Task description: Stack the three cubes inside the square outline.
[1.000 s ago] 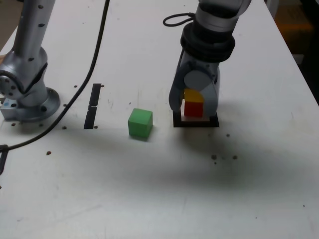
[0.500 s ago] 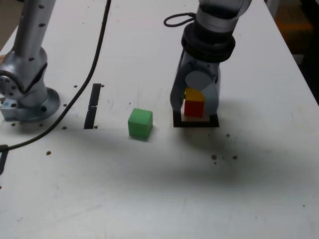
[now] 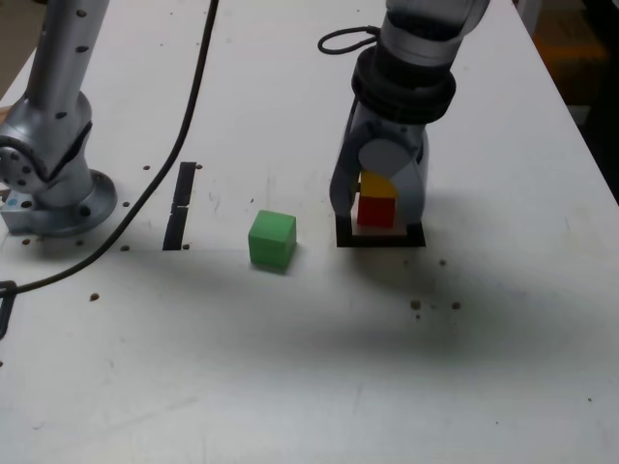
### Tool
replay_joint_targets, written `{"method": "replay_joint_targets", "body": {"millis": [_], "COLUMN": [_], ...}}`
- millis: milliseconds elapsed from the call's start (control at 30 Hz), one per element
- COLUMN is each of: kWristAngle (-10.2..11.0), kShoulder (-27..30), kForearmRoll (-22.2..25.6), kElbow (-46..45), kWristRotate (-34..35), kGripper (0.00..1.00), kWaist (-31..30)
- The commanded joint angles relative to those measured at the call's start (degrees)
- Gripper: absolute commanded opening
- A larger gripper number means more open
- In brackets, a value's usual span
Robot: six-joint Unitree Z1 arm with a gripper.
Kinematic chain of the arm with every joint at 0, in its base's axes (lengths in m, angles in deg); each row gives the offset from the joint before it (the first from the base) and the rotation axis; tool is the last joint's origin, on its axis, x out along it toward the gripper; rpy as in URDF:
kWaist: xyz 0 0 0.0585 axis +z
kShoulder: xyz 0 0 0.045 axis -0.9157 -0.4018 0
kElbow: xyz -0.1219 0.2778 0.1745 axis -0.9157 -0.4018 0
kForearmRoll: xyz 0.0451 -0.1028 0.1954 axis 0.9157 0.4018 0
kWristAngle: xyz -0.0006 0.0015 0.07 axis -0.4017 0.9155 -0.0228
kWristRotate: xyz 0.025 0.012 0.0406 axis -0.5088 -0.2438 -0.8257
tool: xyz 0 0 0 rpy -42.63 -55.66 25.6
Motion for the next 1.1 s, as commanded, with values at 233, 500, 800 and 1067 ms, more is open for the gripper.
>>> {"method": "replay_joint_targets", "body": {"millis": [233,500,800,1067], "kWristAngle": [0.3,2.1,5.1,5.2], "kShoulder": [0.1,2.8,12.4,18.4], "kForearmRoll": [-0.3,-0.3,0.4,0.0], "kElbow": [-0.9,0.3,-3.0,-10.6], "kWristRotate": [0.0,-0.1,1.1,2.5], "kGripper": [0.67,0.70,0.72,0.75], "kWaist": [0.1,0.1,-0.4,-1.7]}}
